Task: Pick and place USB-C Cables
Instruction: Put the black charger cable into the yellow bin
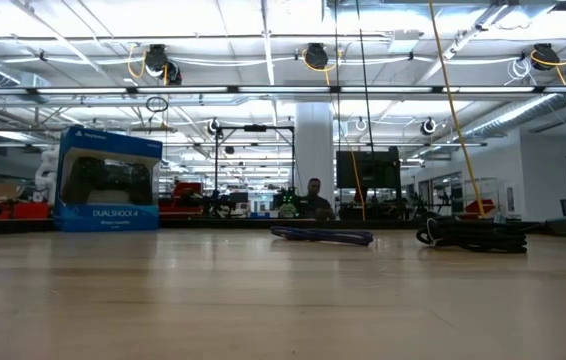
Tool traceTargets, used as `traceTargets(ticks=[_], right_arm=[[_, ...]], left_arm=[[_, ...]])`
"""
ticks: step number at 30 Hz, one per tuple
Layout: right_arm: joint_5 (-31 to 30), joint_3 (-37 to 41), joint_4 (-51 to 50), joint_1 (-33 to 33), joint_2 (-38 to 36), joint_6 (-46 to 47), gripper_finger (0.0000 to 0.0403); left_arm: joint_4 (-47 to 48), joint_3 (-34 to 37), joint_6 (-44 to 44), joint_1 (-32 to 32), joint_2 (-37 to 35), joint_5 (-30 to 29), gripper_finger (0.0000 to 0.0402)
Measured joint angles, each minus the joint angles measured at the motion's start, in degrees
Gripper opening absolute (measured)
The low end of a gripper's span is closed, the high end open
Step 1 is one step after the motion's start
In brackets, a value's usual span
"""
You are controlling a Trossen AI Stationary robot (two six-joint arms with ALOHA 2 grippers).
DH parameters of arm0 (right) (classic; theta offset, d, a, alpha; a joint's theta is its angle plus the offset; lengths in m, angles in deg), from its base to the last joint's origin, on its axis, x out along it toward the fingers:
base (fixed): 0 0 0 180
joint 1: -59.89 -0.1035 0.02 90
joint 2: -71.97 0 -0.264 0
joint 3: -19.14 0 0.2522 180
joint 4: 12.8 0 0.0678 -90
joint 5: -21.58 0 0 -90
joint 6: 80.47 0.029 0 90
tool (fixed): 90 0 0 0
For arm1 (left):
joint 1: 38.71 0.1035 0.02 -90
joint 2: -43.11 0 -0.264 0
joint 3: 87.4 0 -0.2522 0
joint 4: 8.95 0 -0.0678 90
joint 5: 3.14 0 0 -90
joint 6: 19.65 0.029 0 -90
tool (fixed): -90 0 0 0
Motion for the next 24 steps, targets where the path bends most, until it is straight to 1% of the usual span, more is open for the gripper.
traceTargets(ticks=[3, 7, 14, 17, 19, 21, 24], right_arm=[[0.1, 4.1, 4.7, 0.0, -2.5, -0.1, 0.0000], [0.0, 8.5, 10.3, 0.0, -5.5, -1.5, 0.0000], [-2.0, 9.2, 12.9, 1.3, -9.1, -2.3, 0.0000], [-3.1, 9.2, 13.4, 1.3, -9.2, -2.4, 0.0000], [-3.2, 9.2, 13.4, 1.3, -8.8, -1.9, 0.0000], [-3.3, 9.2, 13.6, 1.3, -7.9, -1.3, 0.0000], [-3.2, 9.2, 13.6, 1.3, -6.7, -0.3, 0.0000]], left_arm=[[2.4, 0.0, 0.0, -2.4, 0.0, -2.1, 0.0161], [3.3, 0.0, 3.3, -5.3, -0.1, -3.4, 0.0161], [5.3, 0.0, 9.8, -7.4, -2.2, -3.6, 0.0161], [9.5, 0.6, 8.9, -6.8, -4.2, -5.6, 0.0161], [9.6, 3.0, 8.6, -6.0, -6.4, -6.4, 0.0161], [8.7, 6.7, 9.1, -5.1, -9.6, -6.4, 0.0161], [3.7, 14.4, 10.5, -3.0, -15.8, -6.2, 0.0161]])
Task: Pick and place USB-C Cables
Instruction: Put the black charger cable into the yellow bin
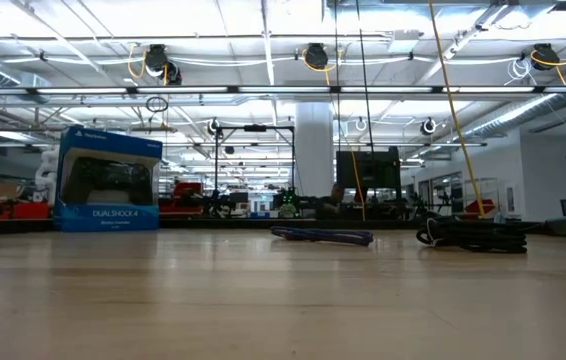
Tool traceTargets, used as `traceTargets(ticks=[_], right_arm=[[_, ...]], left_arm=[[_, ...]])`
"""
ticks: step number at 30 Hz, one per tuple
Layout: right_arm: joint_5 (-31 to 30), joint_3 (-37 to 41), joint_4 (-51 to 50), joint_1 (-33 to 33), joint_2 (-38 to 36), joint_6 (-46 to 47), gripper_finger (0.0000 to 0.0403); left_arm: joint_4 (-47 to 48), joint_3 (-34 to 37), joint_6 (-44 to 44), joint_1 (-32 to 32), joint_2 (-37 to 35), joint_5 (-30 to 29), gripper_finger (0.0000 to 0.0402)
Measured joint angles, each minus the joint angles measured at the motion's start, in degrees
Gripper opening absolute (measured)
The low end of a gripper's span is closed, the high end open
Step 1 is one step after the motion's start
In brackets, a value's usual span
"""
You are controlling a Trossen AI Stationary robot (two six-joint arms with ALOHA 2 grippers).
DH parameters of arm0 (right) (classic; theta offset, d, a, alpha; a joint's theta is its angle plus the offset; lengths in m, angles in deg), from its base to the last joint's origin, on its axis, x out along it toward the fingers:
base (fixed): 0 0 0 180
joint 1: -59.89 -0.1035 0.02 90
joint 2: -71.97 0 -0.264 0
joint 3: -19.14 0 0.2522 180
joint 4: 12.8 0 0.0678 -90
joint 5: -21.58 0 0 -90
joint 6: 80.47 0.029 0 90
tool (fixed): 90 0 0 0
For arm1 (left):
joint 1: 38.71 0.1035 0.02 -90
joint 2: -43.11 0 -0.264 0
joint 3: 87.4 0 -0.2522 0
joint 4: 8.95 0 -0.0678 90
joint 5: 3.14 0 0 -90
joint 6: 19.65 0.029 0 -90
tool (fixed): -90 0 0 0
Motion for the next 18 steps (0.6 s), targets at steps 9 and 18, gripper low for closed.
traceTargets(ticks=[9, 18], right_arm=[[-6.9, 0.0, 0.5, 1.2, 2.2, 0.7, 0.0000], [-3.5, -0.2, 2.7, 7.3, 5.5, 4.0, 0.0000]], left_arm=[[-19.5, 20.2, 4.3, 7.4, -17.3, 13.6, 0.0161], [-23.3, 25.6, 3.5, 10.4, -19.1, 16.2, 0.0161]])
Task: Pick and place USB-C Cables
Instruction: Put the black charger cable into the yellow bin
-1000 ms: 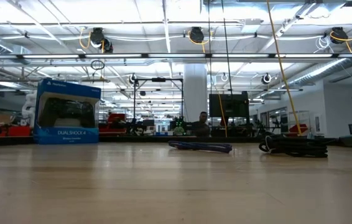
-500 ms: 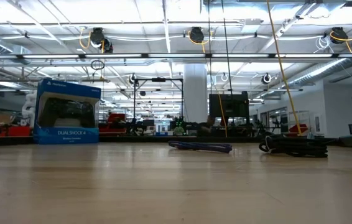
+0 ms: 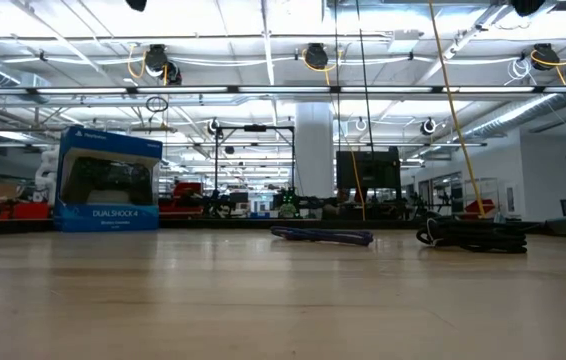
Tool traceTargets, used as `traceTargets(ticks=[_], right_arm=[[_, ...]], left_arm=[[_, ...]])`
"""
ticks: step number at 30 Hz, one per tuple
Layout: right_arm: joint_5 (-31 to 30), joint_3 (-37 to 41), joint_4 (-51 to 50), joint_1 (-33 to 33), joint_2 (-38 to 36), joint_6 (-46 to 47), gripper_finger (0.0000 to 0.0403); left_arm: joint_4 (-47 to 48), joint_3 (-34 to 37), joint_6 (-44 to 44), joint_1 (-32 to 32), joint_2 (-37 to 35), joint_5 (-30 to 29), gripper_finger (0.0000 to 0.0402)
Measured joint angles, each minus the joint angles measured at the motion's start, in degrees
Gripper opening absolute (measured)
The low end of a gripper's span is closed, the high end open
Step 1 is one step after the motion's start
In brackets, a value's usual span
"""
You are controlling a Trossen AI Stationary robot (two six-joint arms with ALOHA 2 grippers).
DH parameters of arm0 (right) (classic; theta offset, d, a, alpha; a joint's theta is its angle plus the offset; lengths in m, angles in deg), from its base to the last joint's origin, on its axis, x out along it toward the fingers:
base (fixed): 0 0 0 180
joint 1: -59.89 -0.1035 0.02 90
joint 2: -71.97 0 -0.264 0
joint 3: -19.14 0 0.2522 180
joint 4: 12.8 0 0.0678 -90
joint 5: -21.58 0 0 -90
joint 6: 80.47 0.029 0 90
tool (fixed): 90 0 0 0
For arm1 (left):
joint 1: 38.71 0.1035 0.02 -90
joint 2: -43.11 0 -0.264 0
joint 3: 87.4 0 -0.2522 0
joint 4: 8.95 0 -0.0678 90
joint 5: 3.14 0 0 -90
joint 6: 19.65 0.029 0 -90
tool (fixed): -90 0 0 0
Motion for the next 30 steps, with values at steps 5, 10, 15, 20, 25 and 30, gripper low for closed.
traceTargets(ticks=[5, 10, 15, 20, 25, 30], right_arm=[[6.3, -3.8, -0.1, 4.4, 1.3, -2.0, 0.0000], [12.7, -10.9, -10.1, 9.4, 3.6, -1.3, 0.0000], [19.0, -22.6, -25.6, 14.8, 8.3, 0.8, 0.0000], [26.9, -33.6, -37.9, 19.6, 13.2, 1.2, 0.0000], [33.7, -41.4, -49.0, 23.5, 18.7, 0.5, 0.0000], [40.2, -46.8, -57.8, 26.9, 24.0, -0.3, 0.0000]], left_arm=[[-2.9, 0.0, -0.6, 0.8, 0.4, -0.1, 0.0161], [-2.4, 0.0, -2.7, 0.7, 0.4, 0.3, 0.0161], [-2.0, 0.0, -1.8, 0.7, 0.4, 0.4, 0.0161], [-1.9, 0.0, -1.8, 0.7, 0.4, 0.4, 0.0161], [-1.9, 0.0, -1.8, 0.7, 0.4, 0.4, 0.0161], [-2.0, 0.0, -1.8, 0.7, 0.4, 0.4, 0.0161]])
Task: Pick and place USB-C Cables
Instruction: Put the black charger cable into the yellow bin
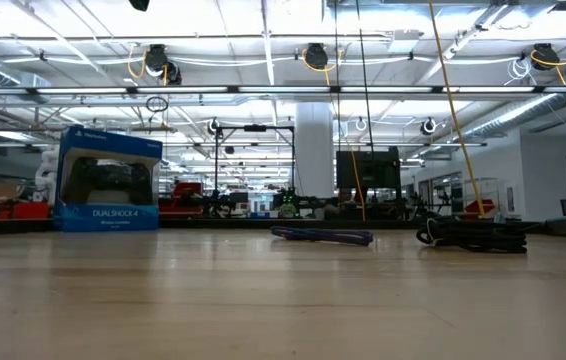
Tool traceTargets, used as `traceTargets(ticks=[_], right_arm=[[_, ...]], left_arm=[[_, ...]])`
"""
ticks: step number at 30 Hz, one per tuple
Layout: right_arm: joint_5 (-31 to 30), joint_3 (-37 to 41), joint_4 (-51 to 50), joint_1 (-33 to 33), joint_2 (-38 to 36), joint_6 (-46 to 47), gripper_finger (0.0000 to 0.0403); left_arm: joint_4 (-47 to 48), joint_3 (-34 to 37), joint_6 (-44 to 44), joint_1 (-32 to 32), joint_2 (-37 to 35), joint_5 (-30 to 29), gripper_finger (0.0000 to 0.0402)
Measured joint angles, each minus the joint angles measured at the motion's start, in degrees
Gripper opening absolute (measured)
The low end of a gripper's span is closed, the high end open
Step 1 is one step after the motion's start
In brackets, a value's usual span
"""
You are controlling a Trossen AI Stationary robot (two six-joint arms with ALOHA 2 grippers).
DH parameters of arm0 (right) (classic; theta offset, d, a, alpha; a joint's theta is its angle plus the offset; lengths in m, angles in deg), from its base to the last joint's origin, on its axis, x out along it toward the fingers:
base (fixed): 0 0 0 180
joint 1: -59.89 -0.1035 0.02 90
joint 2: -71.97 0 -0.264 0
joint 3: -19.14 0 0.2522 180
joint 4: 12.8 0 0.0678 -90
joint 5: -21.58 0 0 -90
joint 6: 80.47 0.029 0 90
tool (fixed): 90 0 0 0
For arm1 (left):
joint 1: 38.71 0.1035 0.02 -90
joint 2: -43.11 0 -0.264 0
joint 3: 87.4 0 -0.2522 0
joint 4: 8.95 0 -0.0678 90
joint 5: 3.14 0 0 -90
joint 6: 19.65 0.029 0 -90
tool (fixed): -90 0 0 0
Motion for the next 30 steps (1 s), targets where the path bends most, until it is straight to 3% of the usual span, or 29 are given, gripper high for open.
traceTargets(ticks=[9, 14, 30], right_arm=[[6.7, -7.8, -7.8, 2.4, 10.1, -1.0, 0.0000], [7.3, -8.7, -10.9, 2.4, 13.3, -3.1, 0.0016], [7.3, -8.0, -11.7, 2.5, 14.3, -6.6, 0.0194]], left_arm=[[0.0, -0.1, -0.1, 0.0, 0.0, 0.0, 0.0161], [0.0, -0.1, -0.1, 0.0, 0.0, 0.0, 0.0161], [0.4, -0.1, -0.2, 0.0, 0.0, 0.0, 0.0161]])
